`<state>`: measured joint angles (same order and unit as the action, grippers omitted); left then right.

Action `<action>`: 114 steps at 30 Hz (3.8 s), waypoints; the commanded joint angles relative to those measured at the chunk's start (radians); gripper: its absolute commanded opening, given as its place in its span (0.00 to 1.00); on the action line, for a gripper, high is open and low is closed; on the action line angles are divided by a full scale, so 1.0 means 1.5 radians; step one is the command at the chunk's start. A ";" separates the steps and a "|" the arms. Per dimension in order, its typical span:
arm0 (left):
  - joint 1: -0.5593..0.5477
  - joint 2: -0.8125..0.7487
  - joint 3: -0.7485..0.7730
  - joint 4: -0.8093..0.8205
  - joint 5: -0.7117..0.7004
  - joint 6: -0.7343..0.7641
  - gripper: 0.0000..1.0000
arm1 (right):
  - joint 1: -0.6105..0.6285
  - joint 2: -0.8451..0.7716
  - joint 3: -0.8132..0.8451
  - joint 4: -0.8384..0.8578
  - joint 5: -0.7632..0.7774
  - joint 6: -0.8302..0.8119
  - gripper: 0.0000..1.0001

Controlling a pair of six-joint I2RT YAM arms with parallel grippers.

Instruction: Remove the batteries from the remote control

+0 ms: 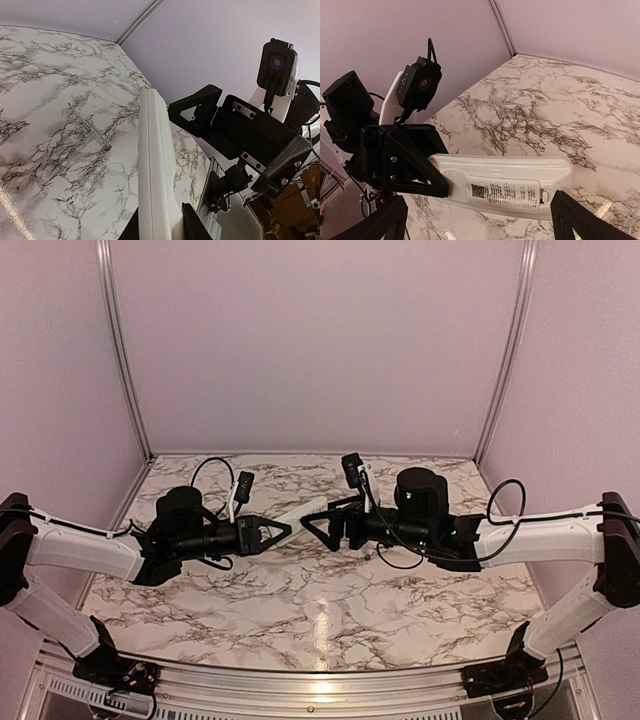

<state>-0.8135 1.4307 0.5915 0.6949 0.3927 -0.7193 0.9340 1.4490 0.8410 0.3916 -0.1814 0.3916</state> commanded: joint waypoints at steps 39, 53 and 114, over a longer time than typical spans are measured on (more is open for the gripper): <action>-0.004 -0.039 -0.020 0.078 0.030 0.013 0.00 | 0.005 0.070 0.021 0.069 -0.088 0.028 0.98; -0.004 -0.052 -0.027 0.088 0.038 0.020 0.00 | -0.013 0.069 0.000 0.105 -0.144 0.058 0.98; -0.004 -0.047 -0.030 0.101 0.038 0.039 0.00 | -0.042 0.067 -0.029 0.183 -0.291 0.096 0.99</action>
<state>-0.8040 1.3609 0.5201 0.7277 0.3923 -0.6884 0.8478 1.5322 0.8001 0.6731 -0.5148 0.5201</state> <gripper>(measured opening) 0.231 0.985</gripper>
